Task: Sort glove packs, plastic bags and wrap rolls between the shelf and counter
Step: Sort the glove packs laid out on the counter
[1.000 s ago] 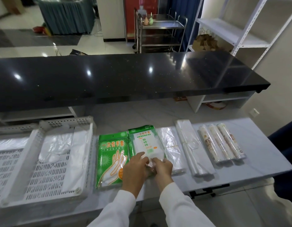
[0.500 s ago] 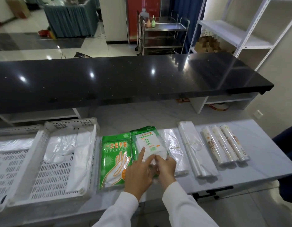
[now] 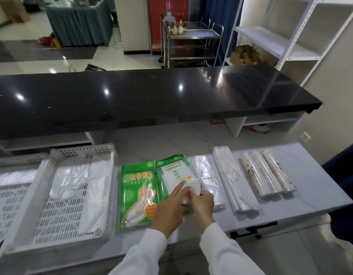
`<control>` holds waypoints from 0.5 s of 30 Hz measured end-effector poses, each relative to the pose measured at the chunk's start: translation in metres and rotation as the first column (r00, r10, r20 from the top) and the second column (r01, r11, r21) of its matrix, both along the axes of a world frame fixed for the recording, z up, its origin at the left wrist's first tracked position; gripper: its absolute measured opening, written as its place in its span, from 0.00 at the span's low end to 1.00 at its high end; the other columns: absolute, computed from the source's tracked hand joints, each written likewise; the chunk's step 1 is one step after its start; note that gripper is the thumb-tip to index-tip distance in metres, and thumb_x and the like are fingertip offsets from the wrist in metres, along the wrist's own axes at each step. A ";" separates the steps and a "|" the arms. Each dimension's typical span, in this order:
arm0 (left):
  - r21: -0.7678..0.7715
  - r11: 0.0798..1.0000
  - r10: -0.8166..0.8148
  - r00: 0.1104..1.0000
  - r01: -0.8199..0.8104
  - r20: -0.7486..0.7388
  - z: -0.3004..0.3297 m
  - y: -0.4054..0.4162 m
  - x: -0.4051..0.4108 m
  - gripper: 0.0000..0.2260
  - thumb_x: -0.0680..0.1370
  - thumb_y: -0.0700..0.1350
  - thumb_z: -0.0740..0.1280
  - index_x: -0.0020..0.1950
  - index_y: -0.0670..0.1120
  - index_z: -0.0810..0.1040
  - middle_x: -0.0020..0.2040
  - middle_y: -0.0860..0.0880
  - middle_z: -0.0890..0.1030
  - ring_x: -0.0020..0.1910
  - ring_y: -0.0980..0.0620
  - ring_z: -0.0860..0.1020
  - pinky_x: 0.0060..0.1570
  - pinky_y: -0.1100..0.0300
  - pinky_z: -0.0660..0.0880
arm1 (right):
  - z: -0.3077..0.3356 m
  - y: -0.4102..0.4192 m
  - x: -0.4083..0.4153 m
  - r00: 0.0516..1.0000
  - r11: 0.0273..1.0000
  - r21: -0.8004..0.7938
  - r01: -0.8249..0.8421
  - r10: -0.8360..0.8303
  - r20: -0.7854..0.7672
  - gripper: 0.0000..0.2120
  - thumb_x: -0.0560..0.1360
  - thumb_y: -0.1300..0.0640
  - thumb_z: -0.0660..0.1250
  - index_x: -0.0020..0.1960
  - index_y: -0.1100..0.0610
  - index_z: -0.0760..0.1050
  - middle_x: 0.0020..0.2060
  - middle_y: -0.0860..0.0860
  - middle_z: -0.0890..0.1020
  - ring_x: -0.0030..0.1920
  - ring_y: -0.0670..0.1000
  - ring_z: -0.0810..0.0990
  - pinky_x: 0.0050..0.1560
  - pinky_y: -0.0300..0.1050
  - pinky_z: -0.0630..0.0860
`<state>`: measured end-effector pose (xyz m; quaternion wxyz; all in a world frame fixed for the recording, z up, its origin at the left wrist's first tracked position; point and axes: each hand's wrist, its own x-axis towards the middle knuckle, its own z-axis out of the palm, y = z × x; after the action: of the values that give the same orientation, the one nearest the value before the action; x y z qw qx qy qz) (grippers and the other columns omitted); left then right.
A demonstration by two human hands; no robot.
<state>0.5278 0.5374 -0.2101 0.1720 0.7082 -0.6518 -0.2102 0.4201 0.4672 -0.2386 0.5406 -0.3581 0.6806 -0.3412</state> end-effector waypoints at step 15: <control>-0.178 0.984 -0.003 0.997 0.017 0.082 0.008 -0.012 0.015 0.14 0.79 0.60 0.67 0.56 0.53 0.82 0.54 0.57 0.81 0.48 0.53 0.82 0.39 0.64 0.72 | -0.006 0.015 0.001 0.888 0.967 0.185 0.174 -0.236 0.396 0.14 0.76 0.72 0.70 0.57 0.58 0.81 0.49 0.58 0.88 0.48 0.61 0.88 0.53 0.60 0.85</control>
<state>0.5424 0.5252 -0.2017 0.2070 0.6946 -0.6780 -0.1228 0.4213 0.4824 -0.2441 0.6579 -0.1634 0.6073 -0.4143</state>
